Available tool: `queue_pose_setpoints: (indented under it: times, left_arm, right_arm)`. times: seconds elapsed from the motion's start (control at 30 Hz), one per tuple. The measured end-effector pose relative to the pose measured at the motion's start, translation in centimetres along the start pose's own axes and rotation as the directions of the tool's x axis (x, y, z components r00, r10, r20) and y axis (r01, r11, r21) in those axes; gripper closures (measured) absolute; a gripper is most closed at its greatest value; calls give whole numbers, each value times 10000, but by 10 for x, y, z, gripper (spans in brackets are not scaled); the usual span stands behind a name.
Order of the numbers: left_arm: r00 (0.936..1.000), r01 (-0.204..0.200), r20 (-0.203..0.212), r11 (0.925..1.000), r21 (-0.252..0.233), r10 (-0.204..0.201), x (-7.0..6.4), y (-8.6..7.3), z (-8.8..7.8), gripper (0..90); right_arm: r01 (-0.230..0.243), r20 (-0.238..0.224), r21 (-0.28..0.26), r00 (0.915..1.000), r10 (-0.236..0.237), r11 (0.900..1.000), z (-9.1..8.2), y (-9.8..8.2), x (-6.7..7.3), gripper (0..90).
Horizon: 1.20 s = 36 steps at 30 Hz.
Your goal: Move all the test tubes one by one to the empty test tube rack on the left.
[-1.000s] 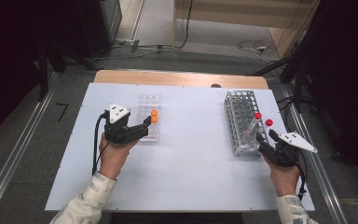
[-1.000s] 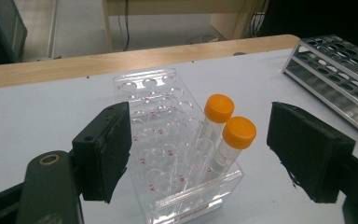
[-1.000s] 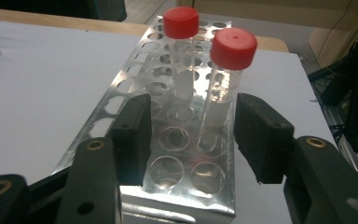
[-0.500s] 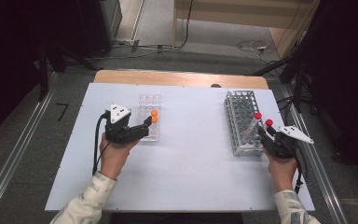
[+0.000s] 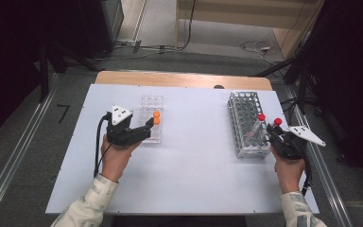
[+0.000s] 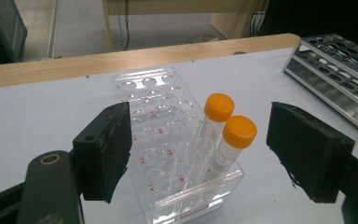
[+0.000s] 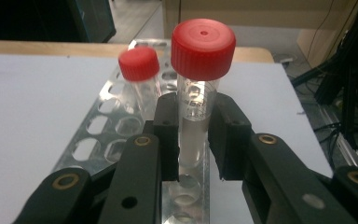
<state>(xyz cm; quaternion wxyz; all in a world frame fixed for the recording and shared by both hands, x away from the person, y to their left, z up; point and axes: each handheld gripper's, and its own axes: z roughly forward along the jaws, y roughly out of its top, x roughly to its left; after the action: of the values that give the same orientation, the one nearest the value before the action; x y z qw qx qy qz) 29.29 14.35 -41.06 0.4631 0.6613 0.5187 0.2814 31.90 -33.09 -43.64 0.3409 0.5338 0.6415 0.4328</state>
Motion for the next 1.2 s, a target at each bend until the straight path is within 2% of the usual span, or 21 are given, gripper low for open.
queue_pose_setpoints:
  times: [0.07,0.23,0.37,0.53,0.83,1.03,1.2]
  left_arm:
    - [10000,19,-1,10000,-10,-19,0,0,0,224]
    - [10000,5,17,10000,-41,-5,0,1,-1,224]
    - [10000,17,40,10000,-95,-17,0,1,-2,224]
    - [10000,-18,85,9999,-132,19,-2,2,-3,224]
    - [9997,-91,238,9997,-226,96,-6,3,-5,224]
    - [9990,-185,396,9995,-260,196,-12,4,-7,224]
    - [9964,-370,760,9992,-164,381,-21,4,-7,222]
  right_arm:
    - [124,129,-185,9998,-122,9998,-6,5,1,712]
    - [102,-25,-608,9999,-104,9981,-21,16,3,713]
    - [114,-324,-755,9994,-139,9971,-32,20,8,714]
    - [439,-922,-664,9945,-500,9968,-40,21,23,714]
    - [669,-2087,-629,9748,-787,9958,-43,20,54,714]
    - [845,-2717,-570,9575,-969,9948,-42,18,73,714]
    - [1192,-3156,-377,9406,-1250,9922,-37,13,91,714]
